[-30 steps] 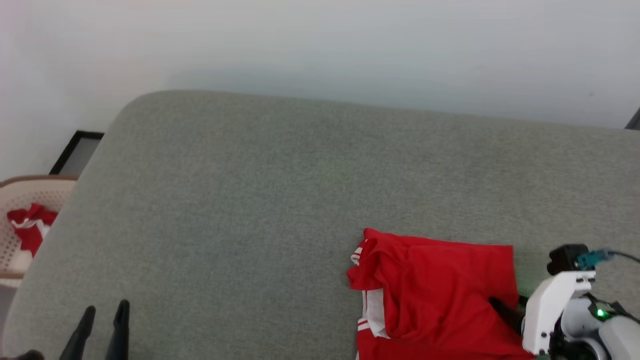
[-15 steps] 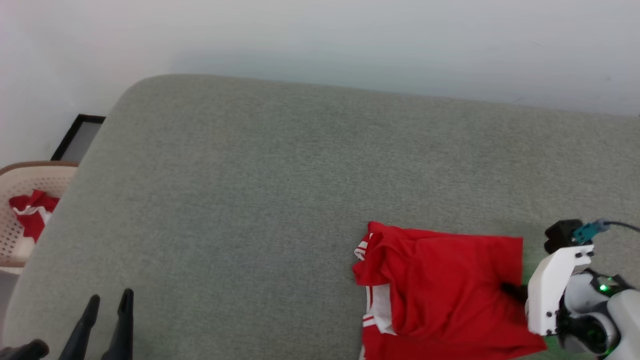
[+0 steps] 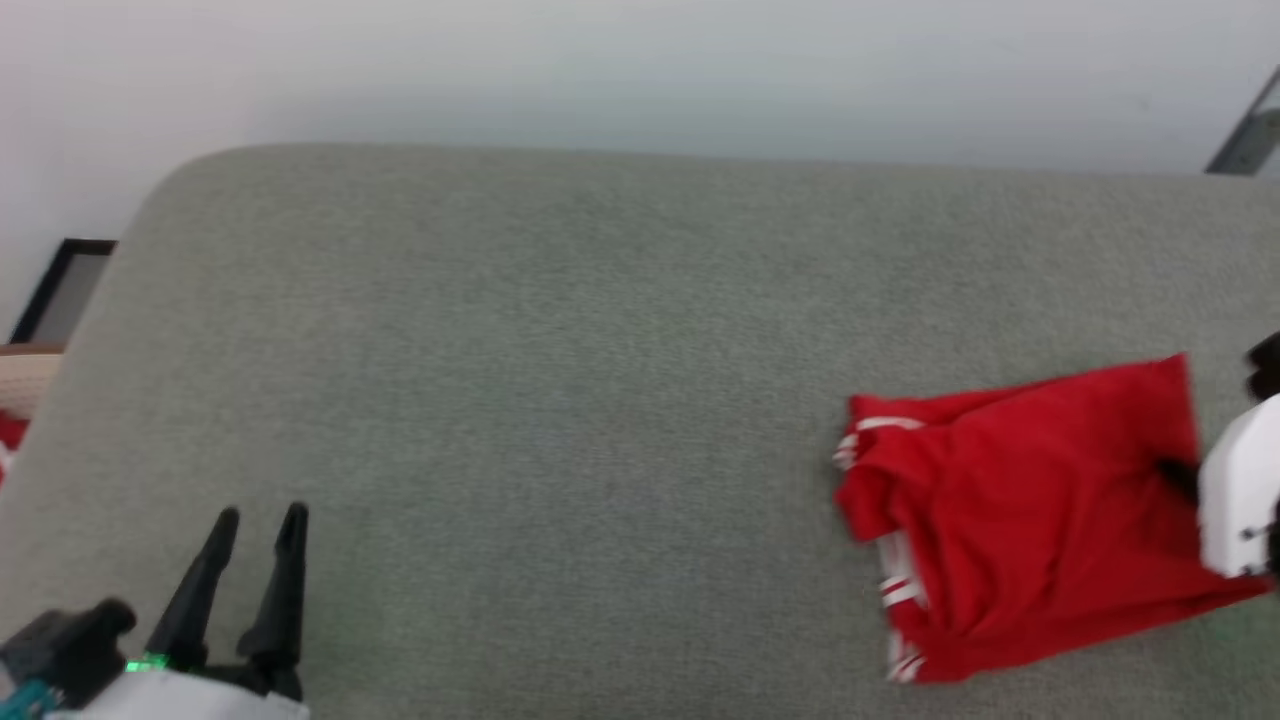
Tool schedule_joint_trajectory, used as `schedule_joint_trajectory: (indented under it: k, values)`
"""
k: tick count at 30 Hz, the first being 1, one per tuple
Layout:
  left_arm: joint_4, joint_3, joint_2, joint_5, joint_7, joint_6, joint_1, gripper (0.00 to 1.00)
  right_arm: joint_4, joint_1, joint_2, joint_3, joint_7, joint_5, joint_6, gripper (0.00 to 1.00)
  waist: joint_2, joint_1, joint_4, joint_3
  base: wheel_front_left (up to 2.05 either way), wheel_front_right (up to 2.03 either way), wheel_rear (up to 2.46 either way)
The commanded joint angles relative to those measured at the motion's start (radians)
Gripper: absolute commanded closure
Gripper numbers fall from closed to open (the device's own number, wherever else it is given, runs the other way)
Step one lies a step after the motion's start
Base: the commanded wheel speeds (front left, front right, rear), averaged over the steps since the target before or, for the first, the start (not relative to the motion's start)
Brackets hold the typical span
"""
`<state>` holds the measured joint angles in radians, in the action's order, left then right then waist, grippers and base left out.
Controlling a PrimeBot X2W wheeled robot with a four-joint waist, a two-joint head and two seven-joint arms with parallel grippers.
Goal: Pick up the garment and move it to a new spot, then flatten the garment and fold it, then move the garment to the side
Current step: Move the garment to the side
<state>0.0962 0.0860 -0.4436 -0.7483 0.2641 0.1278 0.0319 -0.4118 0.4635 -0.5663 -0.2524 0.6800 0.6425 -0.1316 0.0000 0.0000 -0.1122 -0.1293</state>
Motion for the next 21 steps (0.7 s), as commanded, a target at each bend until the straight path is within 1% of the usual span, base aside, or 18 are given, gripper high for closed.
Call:
schedule_joint_trajectory:
  k: [1,12,16,21]
  values:
    - [-0.002,0.004,-0.003,0.004,-0.001,0.003,-0.017,0.00,0.004,0.014,-0.012,0.011,0.003,-0.011,0.002,1.00,0.0000,0.0000,0.029,-0.028,0.00,0.00,0.00]
    - [0.008,0.099,-0.016,0.025,-0.001,0.003,-0.176,0.00,0.027,0.123,-0.165,0.065,0.011,-0.091,0.002,1.00,0.0000,0.0000,0.137,-0.120,0.00,0.00,0.00]
    - [0.012,0.125,-0.027,0.022,-0.001,0.003,-0.229,0.00,0.018,0.157,-0.224,0.072,-0.016,-0.118,0.002,1.00,0.0000,0.0000,0.167,-0.160,0.00,0.00,0.00]
    - [0.018,0.158,-0.043,0.018,-0.001,0.003,-0.287,0.00,-0.025,0.194,-0.283,0.080,-0.074,-0.147,0.002,1.00,0.0000,0.0000,0.192,-0.208,0.00,0.00,0.00]
